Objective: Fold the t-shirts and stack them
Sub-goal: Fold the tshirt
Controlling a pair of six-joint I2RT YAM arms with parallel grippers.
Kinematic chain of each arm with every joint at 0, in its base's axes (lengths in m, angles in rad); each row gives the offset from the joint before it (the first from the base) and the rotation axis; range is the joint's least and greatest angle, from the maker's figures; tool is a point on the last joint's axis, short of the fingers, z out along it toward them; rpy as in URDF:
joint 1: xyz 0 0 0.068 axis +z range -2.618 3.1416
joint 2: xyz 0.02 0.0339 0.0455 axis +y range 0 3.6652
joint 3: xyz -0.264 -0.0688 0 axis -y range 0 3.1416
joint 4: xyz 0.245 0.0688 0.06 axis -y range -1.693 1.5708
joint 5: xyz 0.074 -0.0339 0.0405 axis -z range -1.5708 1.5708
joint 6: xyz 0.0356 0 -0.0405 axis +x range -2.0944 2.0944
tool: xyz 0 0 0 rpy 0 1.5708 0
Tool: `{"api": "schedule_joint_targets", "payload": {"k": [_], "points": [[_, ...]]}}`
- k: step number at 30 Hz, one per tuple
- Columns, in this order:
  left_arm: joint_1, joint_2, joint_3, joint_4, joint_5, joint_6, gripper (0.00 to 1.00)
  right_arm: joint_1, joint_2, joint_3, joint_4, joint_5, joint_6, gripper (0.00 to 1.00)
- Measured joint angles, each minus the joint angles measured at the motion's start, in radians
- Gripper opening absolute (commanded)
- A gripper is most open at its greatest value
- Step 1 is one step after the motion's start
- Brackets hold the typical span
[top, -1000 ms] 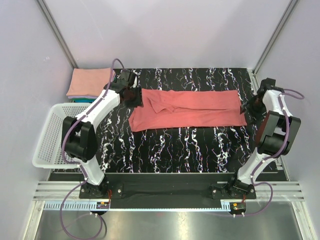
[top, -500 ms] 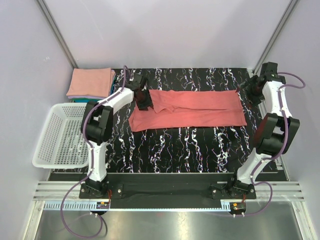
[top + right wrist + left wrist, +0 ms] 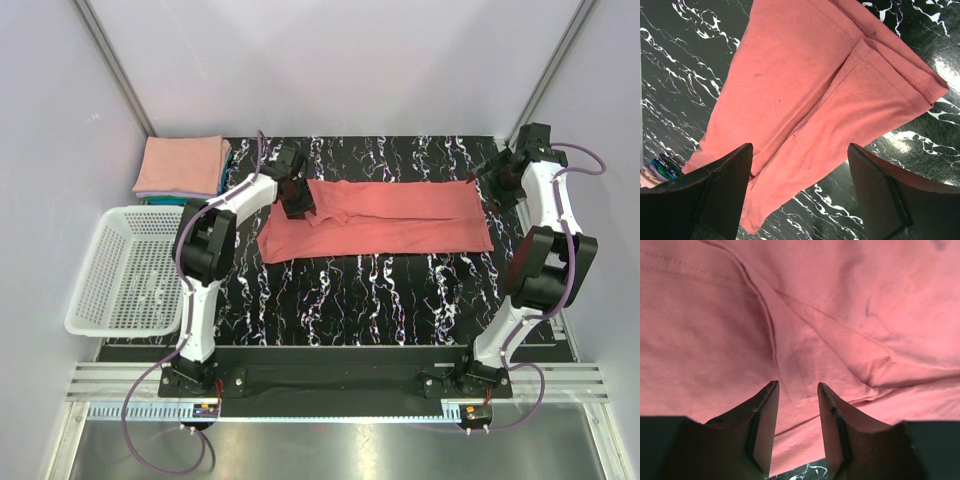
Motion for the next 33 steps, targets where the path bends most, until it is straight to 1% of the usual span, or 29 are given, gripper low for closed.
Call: {"api": "schedule_joint_targets", "payload": {"k": [6,15,22,26,33], "points": [[-0.016,0.008,0.031,-0.043,-0.046,-0.012,0.42,0.0,0.0,0.003,0.001,0.0,0.0,0.84],[-0.027,0.034,0.053,-0.046,-0.054,-0.034,0.42,0.0,0.0,0.009,0.001,0.0,-0.002,0.85],[-0.038,0.042,0.061,-0.083,-0.113,-0.041,0.42,0.0,0.0,0.017,0.002,0.0,-0.004,0.84],[-0.04,0.042,0.058,-0.071,-0.117,-0.045,0.42,0.0,0.0,0.018,0.003,0.0,-0.004,0.84],[-0.042,0.042,0.058,-0.056,-0.116,-0.051,0.38,0.0,0.0,0.018,0.003,0.0,-0.004,0.85]]}}
